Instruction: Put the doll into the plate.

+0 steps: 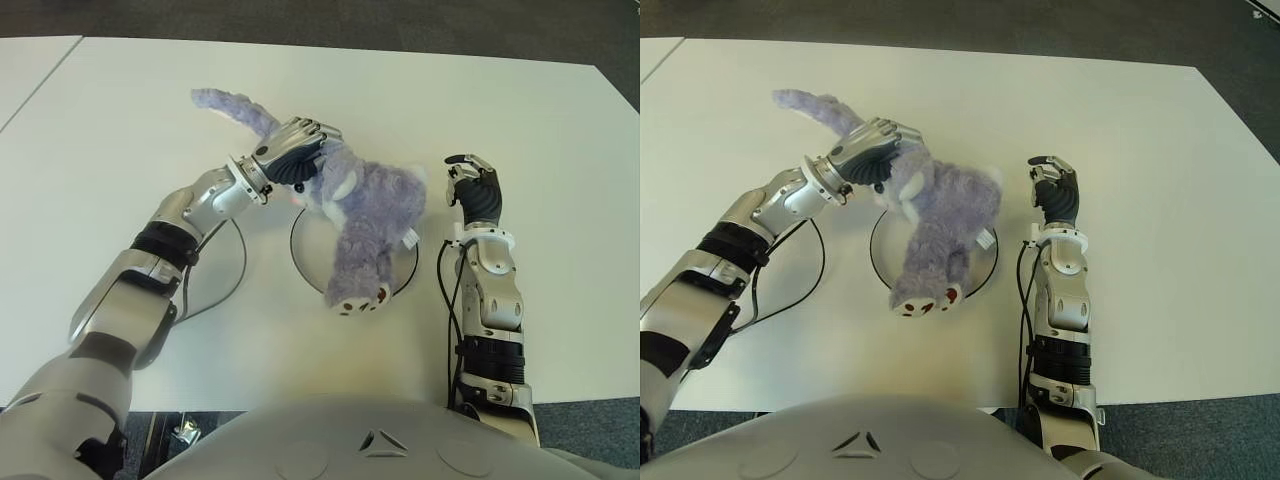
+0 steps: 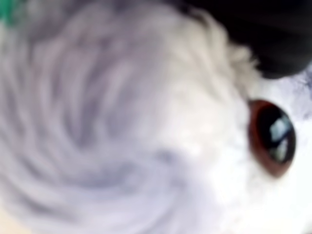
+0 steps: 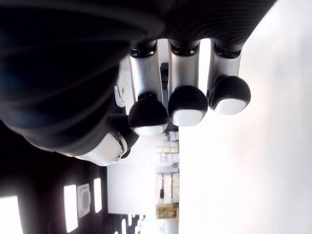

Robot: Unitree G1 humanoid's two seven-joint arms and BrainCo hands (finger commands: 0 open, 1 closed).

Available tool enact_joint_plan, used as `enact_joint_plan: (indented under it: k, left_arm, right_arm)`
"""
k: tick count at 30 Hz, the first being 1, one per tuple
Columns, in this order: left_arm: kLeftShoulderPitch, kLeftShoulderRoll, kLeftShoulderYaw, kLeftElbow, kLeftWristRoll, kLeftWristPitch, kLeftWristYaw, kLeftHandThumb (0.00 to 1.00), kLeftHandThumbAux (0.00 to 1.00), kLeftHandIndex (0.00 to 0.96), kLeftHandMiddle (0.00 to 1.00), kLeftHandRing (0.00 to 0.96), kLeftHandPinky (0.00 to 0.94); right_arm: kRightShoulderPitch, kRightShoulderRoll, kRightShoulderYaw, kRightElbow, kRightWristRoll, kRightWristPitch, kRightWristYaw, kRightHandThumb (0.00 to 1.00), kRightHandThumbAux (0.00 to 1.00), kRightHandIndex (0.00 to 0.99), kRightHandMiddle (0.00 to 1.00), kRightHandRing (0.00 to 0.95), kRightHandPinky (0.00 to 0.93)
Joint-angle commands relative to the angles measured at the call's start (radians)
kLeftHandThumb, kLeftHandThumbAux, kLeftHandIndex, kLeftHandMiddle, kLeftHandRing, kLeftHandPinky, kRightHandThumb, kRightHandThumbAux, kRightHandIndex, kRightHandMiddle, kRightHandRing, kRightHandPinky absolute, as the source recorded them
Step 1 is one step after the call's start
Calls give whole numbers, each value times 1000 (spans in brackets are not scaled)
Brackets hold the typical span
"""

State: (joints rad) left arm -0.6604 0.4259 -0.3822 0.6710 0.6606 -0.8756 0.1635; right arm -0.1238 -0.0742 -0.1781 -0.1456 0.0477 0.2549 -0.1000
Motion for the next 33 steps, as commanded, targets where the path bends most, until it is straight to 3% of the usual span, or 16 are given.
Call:
enact_joint_plan:
  k: [1,17,27,31,33]
  left_arm:
    - [9,-8,-45,37,38,-20,-12,1000,624,826,463,508,859]
    - [27,-4,-95,57,13,-9,-70,1000,627,848,454,505,853]
    - [17,6,-124,57,18,-19,-93,1000,624,804,464,507,817]
    - [12,38,-137,10,23,-12,-159,1000,623,742,458,514,793]
    - [11,50,-141,-12,25,-8,-181,929,639,586,521,646,778]
  right_arm:
    - [4,7,-6,2,7,17,-4,714,716,441,892,879,880]
    - [9,3,-2,1,12,12,0,715,716,441,890,877,878]
    - [9,-1,2,3,5,11,0,715,716,440,888,876,876]
    - [10,1,3,-3,6,15,1,715,716,440,889,878,879]
    - [10,1,3,-3,8,17,2,715,716,440,890,878,879]
